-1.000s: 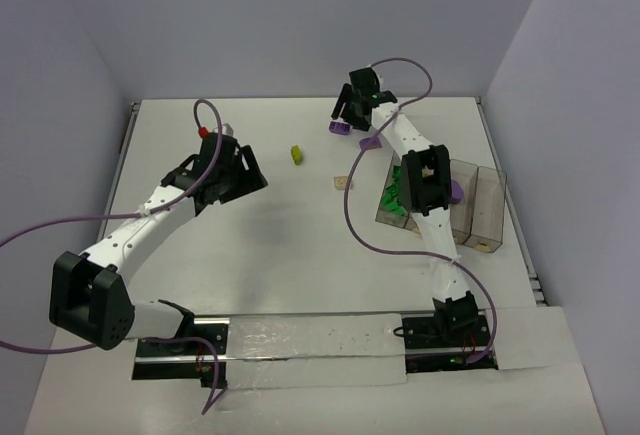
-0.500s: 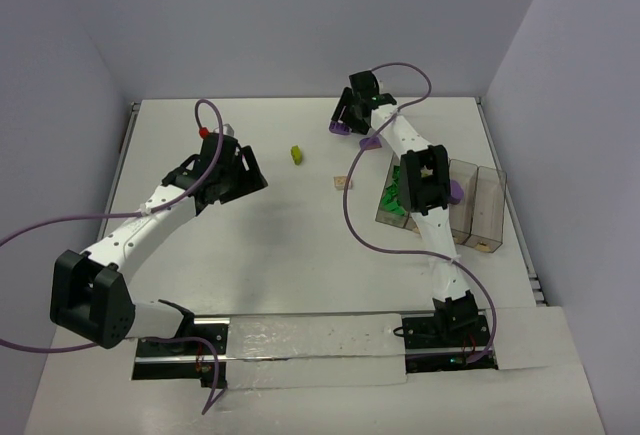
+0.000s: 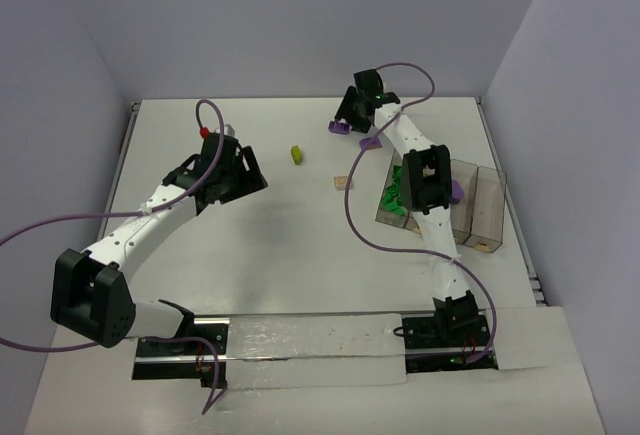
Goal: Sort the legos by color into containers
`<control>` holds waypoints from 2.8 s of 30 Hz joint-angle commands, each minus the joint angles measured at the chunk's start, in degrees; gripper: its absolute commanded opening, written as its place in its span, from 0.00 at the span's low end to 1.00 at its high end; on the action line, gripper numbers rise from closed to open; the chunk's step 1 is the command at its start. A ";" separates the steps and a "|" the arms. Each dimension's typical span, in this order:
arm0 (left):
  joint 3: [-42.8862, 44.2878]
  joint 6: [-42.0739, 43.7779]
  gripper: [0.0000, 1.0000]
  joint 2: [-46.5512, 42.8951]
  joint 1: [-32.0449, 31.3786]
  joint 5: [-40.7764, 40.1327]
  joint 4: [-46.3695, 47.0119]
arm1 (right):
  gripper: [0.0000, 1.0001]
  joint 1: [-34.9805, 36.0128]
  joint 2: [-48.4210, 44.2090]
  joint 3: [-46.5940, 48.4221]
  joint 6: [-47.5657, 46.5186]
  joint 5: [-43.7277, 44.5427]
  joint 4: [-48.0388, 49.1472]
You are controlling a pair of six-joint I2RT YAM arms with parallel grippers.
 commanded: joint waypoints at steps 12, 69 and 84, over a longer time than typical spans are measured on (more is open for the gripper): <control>0.81 0.81 0.76 0.00 -0.26 0.07 0.82 | 0.48 -0.46 1.50 4.05 -0.75 -3.43 0.11; 0.03 -0.08 0.76 -3.00 -0.26 1.40 0.77 | 0.02 -0.92 -16.42 -18.34 -7.73 -7.37 -0.25; -0.52 -0.51 0.76 -4.78 -0.32 1.46 1.00 | 0.51 2.57 -28.71 -28.58 -4.03 -1.81 2.90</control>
